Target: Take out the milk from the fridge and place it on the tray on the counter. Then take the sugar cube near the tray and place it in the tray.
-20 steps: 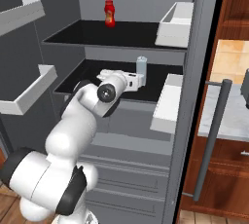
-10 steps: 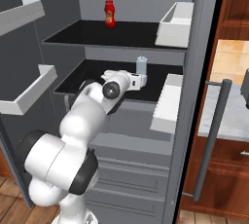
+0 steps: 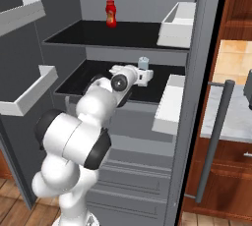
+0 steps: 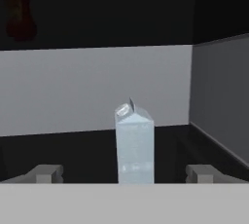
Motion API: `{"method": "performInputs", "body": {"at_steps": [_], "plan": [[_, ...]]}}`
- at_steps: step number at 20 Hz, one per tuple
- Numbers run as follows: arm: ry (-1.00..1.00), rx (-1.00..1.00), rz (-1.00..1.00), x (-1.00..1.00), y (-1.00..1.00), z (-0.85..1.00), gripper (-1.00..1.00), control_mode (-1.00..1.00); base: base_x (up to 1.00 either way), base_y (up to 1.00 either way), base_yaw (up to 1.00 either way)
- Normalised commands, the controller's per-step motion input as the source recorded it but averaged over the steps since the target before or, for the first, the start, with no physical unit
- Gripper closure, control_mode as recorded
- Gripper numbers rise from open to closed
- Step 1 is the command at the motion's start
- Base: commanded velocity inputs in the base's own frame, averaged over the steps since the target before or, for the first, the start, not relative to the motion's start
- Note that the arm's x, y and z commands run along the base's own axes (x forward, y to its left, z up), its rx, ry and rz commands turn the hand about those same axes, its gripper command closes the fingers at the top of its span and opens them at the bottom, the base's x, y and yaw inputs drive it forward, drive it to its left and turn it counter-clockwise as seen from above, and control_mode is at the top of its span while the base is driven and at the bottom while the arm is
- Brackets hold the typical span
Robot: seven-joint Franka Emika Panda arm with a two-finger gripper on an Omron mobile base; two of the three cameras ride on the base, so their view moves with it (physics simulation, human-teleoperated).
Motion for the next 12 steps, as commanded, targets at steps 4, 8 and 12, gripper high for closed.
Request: {"method": "performInputs", "body": {"at_steps": [4,8,12], "plan": [[0.00,0.00,0.00,0.55,-0.03,0.00,-1.00,-1.00,0.00,0.00,0.00],[0.00,0.00,0.00,0.36,-0.04,-0.04,-1.00,-1.00,0.00,0.00,0.00],[-0.02,0.00,0.01,0.00,-0.24,-0.20,-1.00,-1.00,0.00,0.00,0.00]]}}
